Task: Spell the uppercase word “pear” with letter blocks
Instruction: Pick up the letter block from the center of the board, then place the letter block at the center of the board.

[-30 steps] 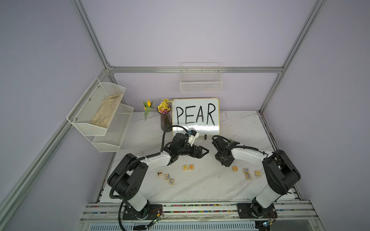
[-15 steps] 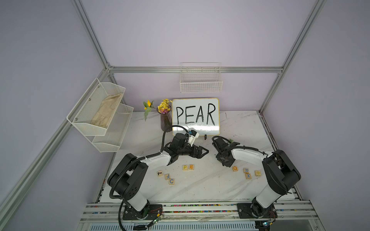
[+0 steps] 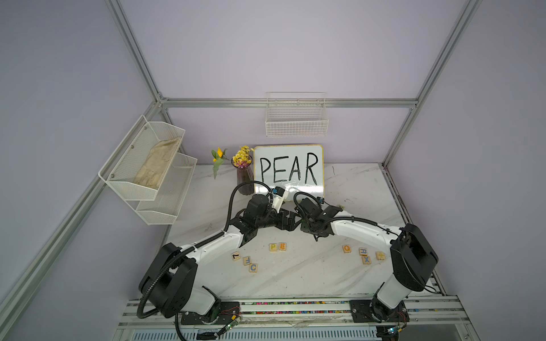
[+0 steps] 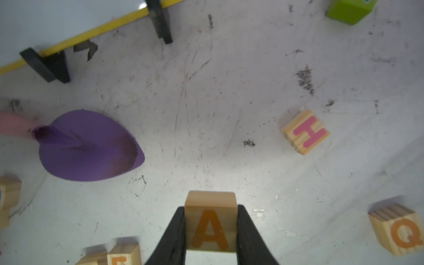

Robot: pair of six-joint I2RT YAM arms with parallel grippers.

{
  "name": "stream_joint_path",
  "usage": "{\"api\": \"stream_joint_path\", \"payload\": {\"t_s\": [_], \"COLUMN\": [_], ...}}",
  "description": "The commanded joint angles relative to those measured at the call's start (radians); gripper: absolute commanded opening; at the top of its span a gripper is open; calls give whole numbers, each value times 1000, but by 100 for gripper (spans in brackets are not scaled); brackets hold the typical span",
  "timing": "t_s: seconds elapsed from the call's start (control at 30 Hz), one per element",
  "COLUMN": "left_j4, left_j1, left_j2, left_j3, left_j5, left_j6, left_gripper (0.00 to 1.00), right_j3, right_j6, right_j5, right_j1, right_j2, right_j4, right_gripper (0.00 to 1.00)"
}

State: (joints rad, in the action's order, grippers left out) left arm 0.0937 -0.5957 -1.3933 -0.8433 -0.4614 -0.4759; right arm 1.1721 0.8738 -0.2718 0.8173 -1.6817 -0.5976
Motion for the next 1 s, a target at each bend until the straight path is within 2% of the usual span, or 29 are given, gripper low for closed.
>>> {"api": "stream_joint_path", "payload": {"t_s": [0.0,0.27,0.53,0.73,0.97], "left_j4": [-53,-211,-269,-336,-339], "left_j1": [0,4,4,4,4], "left_j2": [113,408,628,713,736], "left_j3": [68,271,427,444,446], "left_j5": [67,216,292,319,311], "left_j6": [11,-47,-138,-133,-133], "left_gripper": [100,100,100,100,100], "right_j3": [-4,-48,-89,-81,-66], "right_j6": [-54,-44,-10,8,40], "right_j5": [-12,41,66,71,62], "right_j1": [39,105,157,189,207], "right_j2": [-39,-67,-85,-118,-154], "right_j4": [0,80,137,156,150], "right_gripper": [31,30,31,30,30]}}
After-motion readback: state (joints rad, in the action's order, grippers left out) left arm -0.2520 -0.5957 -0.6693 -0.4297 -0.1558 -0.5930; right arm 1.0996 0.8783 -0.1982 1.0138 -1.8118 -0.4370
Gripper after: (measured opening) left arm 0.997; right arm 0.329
